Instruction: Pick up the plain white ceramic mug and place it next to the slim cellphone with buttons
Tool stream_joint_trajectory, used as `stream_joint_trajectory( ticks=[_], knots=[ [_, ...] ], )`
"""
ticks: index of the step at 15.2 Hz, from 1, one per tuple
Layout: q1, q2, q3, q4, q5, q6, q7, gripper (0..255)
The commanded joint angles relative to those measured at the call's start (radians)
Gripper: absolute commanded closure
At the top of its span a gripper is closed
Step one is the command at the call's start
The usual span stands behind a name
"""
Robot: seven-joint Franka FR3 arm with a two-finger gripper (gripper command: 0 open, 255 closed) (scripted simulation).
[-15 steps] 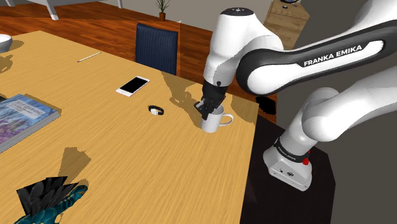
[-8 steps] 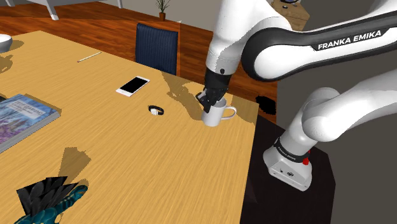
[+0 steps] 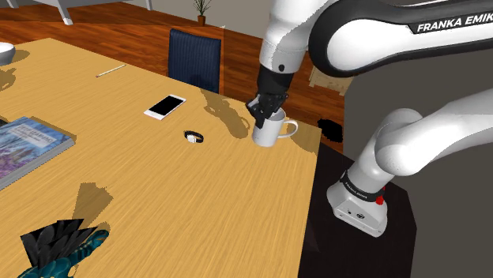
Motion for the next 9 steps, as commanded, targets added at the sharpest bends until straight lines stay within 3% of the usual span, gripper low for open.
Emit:
stream_joint_trajectory(
  ticks=[1, 9],
  knots=[
    [-0.001, -0.003, -0.005, 0.026, -0.004, -0.029, 0.003, 255],
    [-0.008, -0.011, -0.030, 0.126, -0.022, -0.137, 0.002, 255]
  ],
)
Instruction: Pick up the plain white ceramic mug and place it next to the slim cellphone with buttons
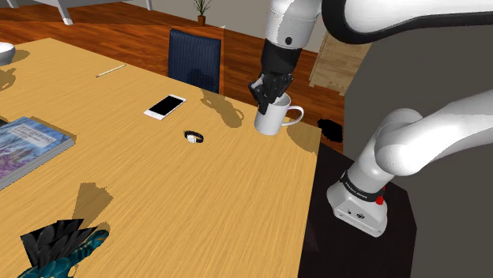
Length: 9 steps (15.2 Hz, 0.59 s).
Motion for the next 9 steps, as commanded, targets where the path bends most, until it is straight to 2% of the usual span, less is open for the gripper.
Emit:
stream_joint_trajectory(
  ticks=[1, 9],
  knots=[
    [-0.002, 0.002, -0.002, 0.014, -0.003, -0.013, 0.000, 255],
    [-0.108, 0.206, -0.067, 0.139, -0.105, 0.051, -0.110, 255]
  ],
)
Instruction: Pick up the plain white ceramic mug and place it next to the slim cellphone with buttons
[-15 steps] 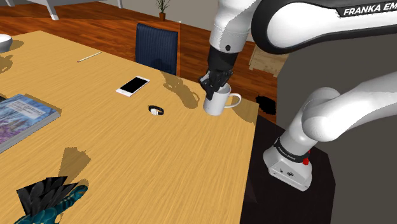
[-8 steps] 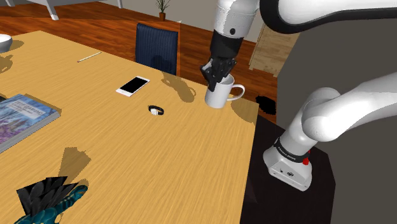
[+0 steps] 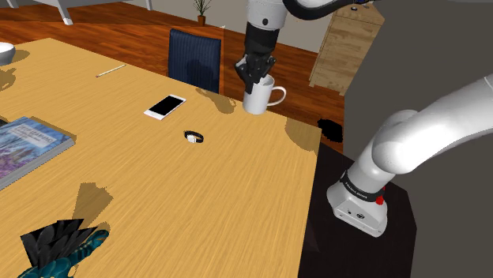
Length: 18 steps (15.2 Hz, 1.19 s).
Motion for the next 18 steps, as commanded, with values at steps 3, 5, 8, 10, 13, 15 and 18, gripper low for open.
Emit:
stream_joint_trajectory(
  ticks=[3, 5, 8, 10, 13, 15, 18],
  knots=[
    [-0.046, 0.106, -0.030, 0.079, -0.049, 0.020, -0.049, 255],
    [-0.067, 0.165, -0.041, 0.129, -0.074, 0.026, -0.068, 255],
    [-0.094, 0.258, -0.056, 0.214, -0.110, 0.028, -0.093, 255],
    [-0.110, 0.321, -0.066, 0.276, -0.134, 0.025, -0.108, 255],
    [-0.129, 0.419, -0.079, 0.381, -0.169, 0.014, -0.129, 255],
    [-0.138, 0.488, -0.088, 0.458, -0.191, 0.001, -0.142, 255],
    [-0.147, 0.595, -0.101, 0.589, -0.224, -0.027, -0.162, 255]
  ],
)
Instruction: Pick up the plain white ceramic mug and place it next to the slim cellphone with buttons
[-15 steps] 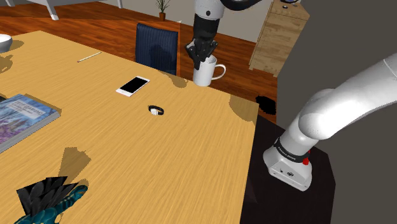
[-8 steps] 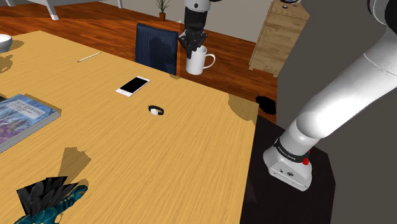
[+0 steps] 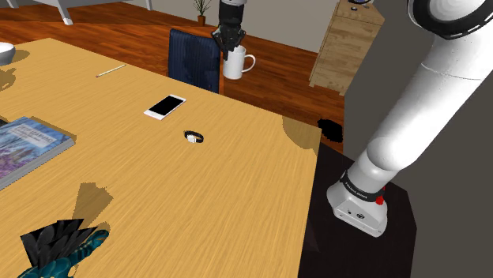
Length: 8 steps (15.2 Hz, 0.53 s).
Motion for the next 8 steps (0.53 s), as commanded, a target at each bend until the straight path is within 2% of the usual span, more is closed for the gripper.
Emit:
stream_joint_trajectory(
  ticks=[1, 5, 7, 8],
  knots=[
    [-0.007, 0.082, -0.011, 0.104, -0.024, -0.025, -0.018, 255],
    [-0.006, 0.243, -0.029, 0.324, -0.066, -0.089, -0.047, 255],
    [0.003, 0.347, -0.040, 0.479, -0.088, -0.141, -0.065, 255],
    [0.001, 0.344, -0.041, 0.461, -0.087, -0.126, -0.065, 255]
  ],
)
